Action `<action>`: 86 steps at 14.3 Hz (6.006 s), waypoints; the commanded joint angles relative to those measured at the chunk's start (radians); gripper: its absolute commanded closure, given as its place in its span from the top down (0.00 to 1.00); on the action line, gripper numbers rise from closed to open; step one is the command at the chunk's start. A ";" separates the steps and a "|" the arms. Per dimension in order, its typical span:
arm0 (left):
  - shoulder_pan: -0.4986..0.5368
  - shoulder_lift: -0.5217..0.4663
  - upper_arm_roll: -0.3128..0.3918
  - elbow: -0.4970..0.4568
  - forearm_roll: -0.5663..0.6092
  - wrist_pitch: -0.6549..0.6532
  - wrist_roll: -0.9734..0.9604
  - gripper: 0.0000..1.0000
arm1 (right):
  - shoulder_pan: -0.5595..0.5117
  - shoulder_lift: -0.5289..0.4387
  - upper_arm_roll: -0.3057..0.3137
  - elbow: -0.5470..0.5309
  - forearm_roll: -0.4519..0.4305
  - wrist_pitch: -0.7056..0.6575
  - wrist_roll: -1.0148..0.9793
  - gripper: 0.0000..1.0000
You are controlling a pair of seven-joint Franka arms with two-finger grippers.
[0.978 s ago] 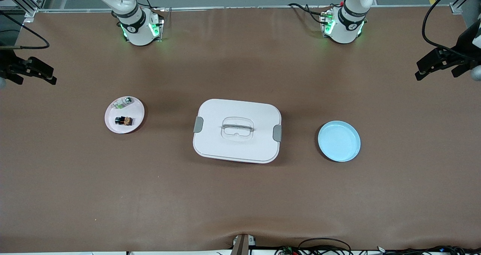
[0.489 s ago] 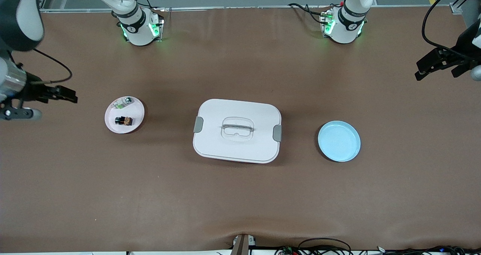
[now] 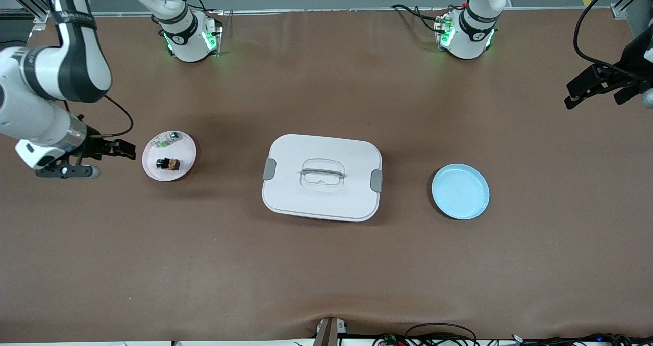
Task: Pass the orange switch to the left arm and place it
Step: 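Reach the right gripper down to the switch on the white plate, then close the right gripper on the orange switch, then lift the switch with the right gripper and carry it over the box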
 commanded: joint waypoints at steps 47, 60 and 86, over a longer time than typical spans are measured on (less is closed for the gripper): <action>0.001 0.017 -0.002 0.016 -0.022 -0.008 0.007 1.00 | 0.027 0.314 -0.003 -0.151 0.012 0.378 0.002 0.24; -0.006 0.033 -0.002 0.010 -0.018 0.011 0.007 1.00 | 0.104 0.113 0.004 -0.047 0.023 -0.046 0.120 0.23; -0.019 -0.102 -0.076 -0.401 -0.462 0.369 -0.026 1.00 | 0.612 0.161 0.002 0.437 0.787 -0.131 1.261 0.23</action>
